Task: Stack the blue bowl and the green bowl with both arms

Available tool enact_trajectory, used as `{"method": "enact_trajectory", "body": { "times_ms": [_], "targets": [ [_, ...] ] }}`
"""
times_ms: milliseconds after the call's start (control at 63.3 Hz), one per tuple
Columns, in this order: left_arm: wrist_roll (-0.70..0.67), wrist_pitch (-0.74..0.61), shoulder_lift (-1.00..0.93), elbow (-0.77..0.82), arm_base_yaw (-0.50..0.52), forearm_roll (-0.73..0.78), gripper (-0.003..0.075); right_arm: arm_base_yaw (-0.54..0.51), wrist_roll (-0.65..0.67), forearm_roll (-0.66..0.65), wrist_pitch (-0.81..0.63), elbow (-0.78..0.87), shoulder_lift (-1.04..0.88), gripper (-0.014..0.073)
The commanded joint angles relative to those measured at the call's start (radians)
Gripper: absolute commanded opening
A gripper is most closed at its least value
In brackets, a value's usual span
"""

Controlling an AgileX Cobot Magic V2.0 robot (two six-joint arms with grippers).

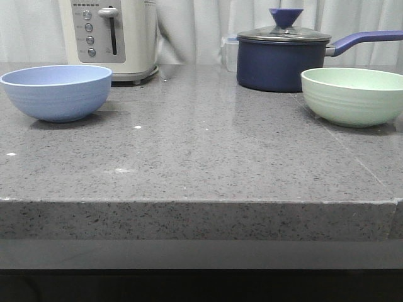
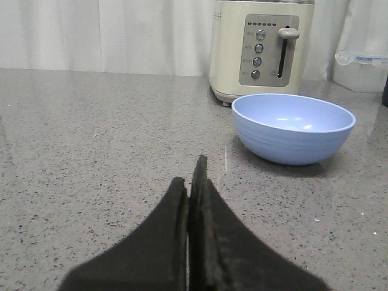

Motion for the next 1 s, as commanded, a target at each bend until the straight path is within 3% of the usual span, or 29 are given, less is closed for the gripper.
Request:
{"method": "enact_trajectory", "body": {
  "times_ms": [0,411,601,980],
  "targets": [
    [0.001,-0.083,-0.016,0.004,-0.008,-0.010,-0.0020,-0.006,0.001,0.001,-0.077,-0.018,-0.020,-0.0065],
    [0.001,-0.083,-0.016,0.004,-0.008,-0.010,-0.0020,-0.006,0.001,0.001,-0.077,-0.018,-0.020,-0.0065],
    [0.001,-0.206,-0.016,0.004,-0.008,0.017,-0.0020,-0.006,0.001,0.001,-0.077,-0.018,-0.020,-0.0065],
    [0.001,-0.216,-0.016,-0.004,-0.008,0.017,-0.0020,-0.006,0.001,0.002,-0.081,-0.018,-0.020,-0.0065]
  ]
}}
